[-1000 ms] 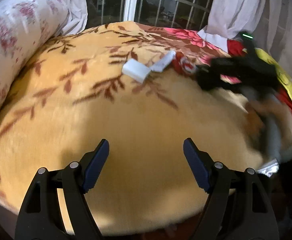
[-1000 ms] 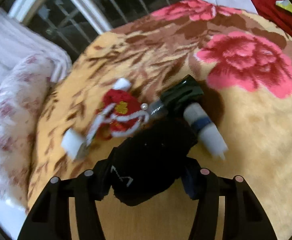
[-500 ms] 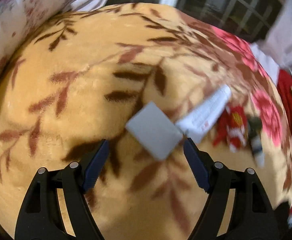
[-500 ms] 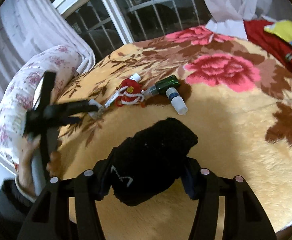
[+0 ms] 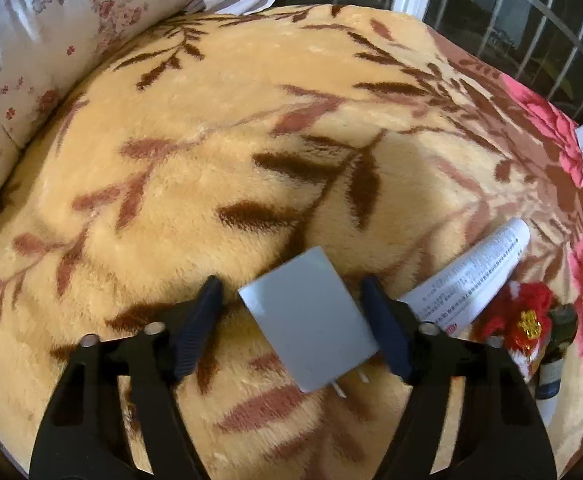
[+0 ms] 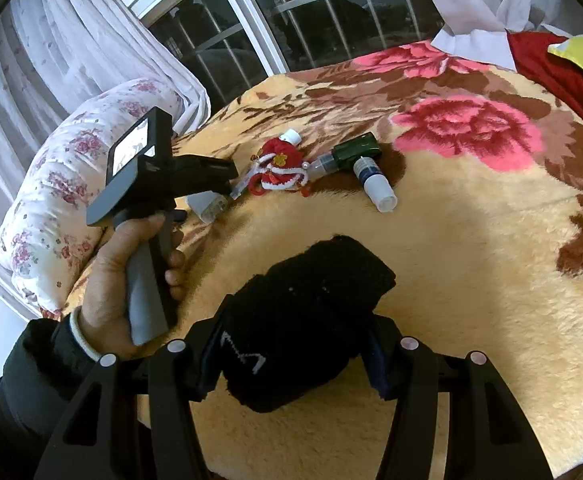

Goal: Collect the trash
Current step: 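Grasp the black sock with the right tool while the left tool grasps the white charger, then lower both tools over the orange bin and release sock and charger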

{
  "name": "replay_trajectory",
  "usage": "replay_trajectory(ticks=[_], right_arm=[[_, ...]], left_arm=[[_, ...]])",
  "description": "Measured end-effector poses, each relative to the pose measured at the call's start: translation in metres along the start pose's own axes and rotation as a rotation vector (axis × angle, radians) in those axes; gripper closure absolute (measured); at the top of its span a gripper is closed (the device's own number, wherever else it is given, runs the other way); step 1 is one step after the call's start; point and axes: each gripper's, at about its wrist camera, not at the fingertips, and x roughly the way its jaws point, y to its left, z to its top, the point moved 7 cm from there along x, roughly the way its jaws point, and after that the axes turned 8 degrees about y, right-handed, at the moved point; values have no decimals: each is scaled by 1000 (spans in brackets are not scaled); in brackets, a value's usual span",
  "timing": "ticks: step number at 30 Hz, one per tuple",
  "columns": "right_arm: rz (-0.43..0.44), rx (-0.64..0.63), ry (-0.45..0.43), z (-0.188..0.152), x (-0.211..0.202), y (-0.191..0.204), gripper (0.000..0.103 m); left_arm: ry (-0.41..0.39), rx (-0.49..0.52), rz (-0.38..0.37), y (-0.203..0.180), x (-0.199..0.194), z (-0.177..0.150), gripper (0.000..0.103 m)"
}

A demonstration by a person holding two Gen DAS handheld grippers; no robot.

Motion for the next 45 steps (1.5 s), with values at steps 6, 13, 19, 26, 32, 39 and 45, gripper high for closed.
replay_trajectory(ticks=[6,13,19,26,32,39,45], right_arm=[[1,4,-7,0,-2,1,47],[-19,18,-8,-8,-5,-1,47],[-53,-17,-23,-24,-17,13,47],[-115,-67,-32,-67,-32,31,47],[-125,-110,-7,-115,-42,50,47],[-125,-136,85,-176,-39,65,47],[-130,-95,178,-210,-22,54,47]], left_arm=[[12,106,-54,-2,-6,-8,57],[-110,318,-172,4,-41,-27,61],[-212,462,-213,9,-100,-94,61],[-203,539,-247,42,-133,-191,61],[-90,527,-277,73,-118,-260,60],[40,546,-274,94,-88,-312,60],[119,538,-259,100,-63,-327,60]])
